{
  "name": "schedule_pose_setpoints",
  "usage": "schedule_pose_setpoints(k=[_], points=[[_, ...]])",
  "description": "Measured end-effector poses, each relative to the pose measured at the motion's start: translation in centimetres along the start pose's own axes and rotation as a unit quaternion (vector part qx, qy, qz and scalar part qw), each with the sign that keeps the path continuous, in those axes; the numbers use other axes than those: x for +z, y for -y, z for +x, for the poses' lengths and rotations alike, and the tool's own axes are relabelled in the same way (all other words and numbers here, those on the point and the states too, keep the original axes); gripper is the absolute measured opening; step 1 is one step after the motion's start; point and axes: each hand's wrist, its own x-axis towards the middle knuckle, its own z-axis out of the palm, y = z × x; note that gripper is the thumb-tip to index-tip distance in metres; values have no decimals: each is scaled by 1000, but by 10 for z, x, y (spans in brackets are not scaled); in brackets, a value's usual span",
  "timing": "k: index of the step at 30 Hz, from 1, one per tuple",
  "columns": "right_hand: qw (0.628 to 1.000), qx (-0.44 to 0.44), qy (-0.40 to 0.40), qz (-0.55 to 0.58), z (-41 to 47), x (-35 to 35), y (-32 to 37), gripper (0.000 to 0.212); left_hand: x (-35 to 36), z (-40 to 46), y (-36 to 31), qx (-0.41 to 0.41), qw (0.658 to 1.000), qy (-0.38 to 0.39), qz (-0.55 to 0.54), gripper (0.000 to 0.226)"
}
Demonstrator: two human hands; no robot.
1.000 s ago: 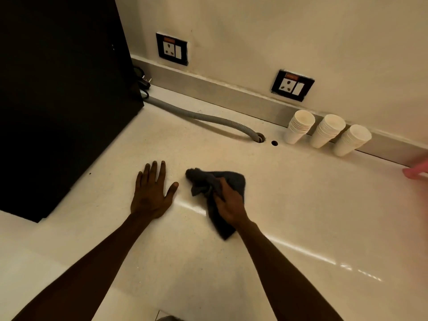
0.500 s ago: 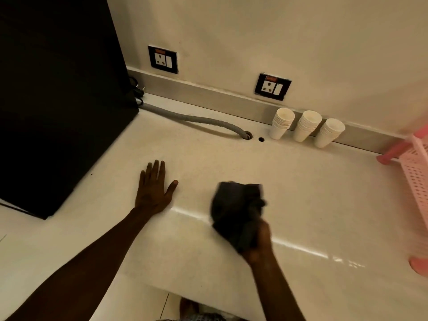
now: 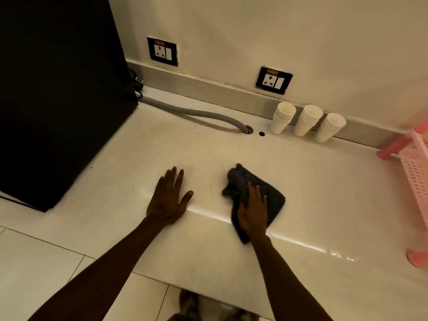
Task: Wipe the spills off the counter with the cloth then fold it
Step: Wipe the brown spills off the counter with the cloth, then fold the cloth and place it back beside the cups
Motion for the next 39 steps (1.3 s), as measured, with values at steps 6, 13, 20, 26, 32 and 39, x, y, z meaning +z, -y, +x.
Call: schedule_pose_setpoints(k=[6,13,20,26,32,39], points=[[984,-145,106,-21,-38,30,35,69,-6,-1,-3,6,1000,9,-5,83],[951,-43,222,210,-83,6,46,41,-13,-3,-4,19,999,4,-42,89],[730,252,269,576,-89,-34,31,66,-39,-5,-32,13,962,8,-273,63],[652,191,315,662,-87,-65,26,51,-86,5,-82,99,881,311,-343,81],[713,224,218,627,-86,-81,28,49,-89,18,-116,83,849,365,-373,50],[616,254,202,718,-82,-112,3,90,-82,24,-147,17,864,269,-426,15]])
